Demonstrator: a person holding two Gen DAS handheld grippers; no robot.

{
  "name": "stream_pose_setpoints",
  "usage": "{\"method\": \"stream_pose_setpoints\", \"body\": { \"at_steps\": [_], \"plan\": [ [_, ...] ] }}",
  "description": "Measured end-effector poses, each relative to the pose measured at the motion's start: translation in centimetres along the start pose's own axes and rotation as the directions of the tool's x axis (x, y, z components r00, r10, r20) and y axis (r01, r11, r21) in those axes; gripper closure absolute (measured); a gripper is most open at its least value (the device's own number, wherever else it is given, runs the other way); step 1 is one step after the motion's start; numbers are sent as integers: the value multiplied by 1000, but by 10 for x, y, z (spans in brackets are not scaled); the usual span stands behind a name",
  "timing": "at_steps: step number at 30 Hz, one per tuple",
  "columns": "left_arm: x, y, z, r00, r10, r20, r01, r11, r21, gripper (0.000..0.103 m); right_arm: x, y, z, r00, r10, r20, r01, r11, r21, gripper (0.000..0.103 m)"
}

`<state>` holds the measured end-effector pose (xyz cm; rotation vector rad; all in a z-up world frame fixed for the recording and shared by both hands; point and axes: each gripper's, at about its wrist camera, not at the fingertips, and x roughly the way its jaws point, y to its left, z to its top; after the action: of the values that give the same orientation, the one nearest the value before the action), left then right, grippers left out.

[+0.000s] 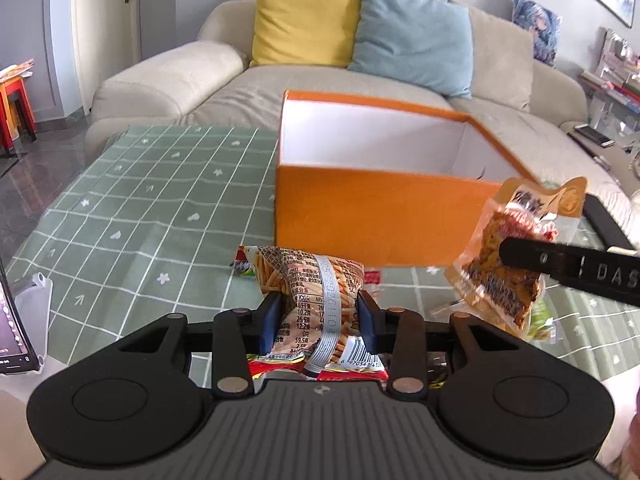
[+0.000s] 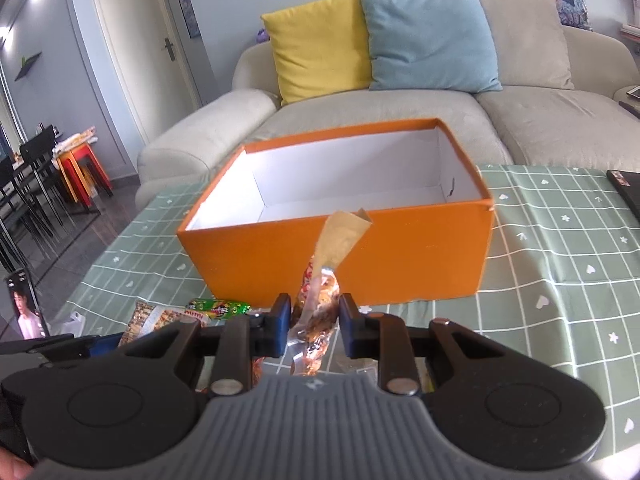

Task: Organize snacks
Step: 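Lift both held bags into the orange box and release them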

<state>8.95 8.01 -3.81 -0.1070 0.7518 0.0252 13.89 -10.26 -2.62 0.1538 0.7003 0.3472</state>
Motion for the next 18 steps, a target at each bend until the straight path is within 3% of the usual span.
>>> {"method": "stream_pose_setpoints", "body": {
  "at_steps": [18],
  "plan": [
    [-21,-33,46,999,-20,36,18,998,54,59,-52,-14,34,991,51,121,-53,999,12,83]
  ]
}}
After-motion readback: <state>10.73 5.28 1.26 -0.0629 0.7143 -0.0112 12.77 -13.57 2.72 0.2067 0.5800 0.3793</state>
